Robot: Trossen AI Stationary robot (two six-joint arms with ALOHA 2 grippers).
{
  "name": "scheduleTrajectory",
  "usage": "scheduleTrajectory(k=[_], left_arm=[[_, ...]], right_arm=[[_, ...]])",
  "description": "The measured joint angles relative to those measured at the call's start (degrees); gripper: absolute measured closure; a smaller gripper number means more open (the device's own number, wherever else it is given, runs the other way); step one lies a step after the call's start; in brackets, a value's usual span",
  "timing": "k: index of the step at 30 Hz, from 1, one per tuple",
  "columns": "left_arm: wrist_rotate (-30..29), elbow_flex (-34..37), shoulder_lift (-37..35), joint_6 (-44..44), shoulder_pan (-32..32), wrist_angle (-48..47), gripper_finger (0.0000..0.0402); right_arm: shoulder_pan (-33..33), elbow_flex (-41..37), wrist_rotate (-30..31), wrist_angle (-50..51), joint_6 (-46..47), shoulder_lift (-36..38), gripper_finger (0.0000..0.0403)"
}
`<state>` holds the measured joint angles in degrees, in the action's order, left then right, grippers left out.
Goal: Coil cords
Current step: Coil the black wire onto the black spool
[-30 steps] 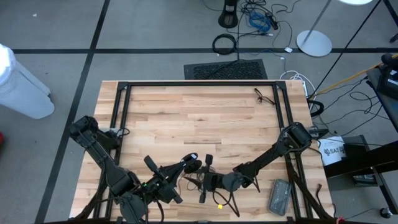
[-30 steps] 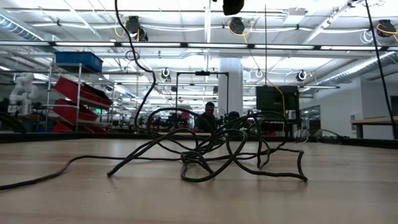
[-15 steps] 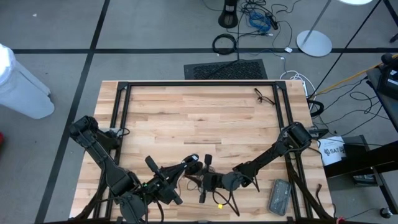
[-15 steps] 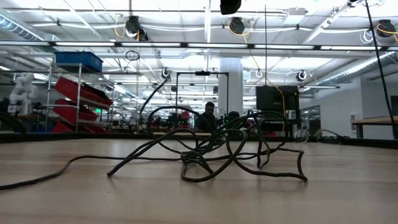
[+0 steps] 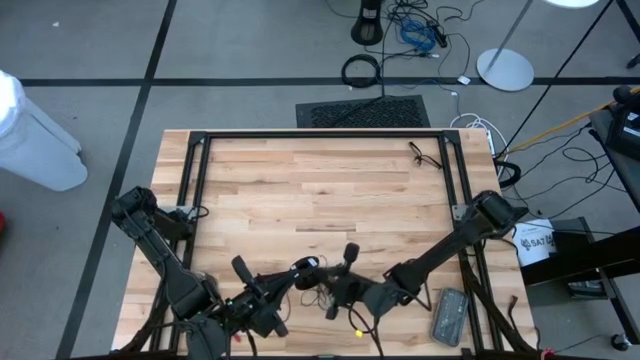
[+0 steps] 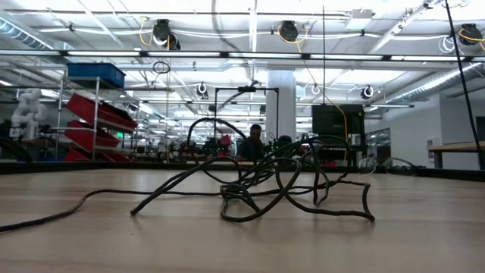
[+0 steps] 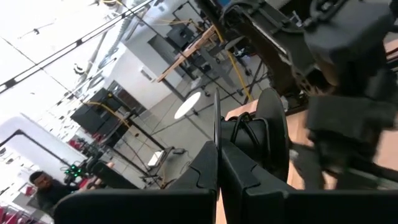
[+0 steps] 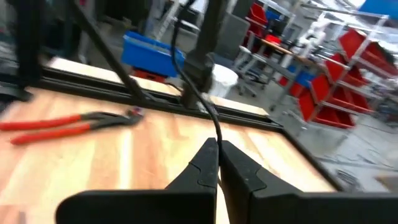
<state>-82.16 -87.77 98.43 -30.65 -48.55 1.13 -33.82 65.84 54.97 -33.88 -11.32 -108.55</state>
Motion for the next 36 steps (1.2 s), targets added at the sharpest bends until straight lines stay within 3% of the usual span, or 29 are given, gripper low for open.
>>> scheduleTrajectory(k=[5, 10, 17, 29, 36], left_arm=[[4.13, 0.0, 0.0, 0.31, 0.04, 1.0, 0.04], [9.06, 0.0, 0.0, 1.31, 0.02, 1.32, 0.04], [10.31, 0.0, 0.0, 1.79, 0.04, -0.31, 0.04], [10.31, -0.04, 0.0, 1.77, 0.1, -6.81, 0.04], [10.33, -0.04, 0.0, 1.81, 0.57, -12.63, 0.04]], right_arm=[[-0.99, 0.0, 4.63, 8.71, 0.2, 4.36, 0.0403], [-1.84, 0.0, 5.53, 17.48, 4.47, 9.01, 0.0403], [-4.2, 0.0, 6.83, 27.72, 11.91, 14.27, 0.0403], [-9.55, 0.0, 9.7, 27.44, 12.53, 18.14, 0.0403], [-10.85, 0.04, 8.09, 17.24, 6.37, 18.27, 0.0403]])
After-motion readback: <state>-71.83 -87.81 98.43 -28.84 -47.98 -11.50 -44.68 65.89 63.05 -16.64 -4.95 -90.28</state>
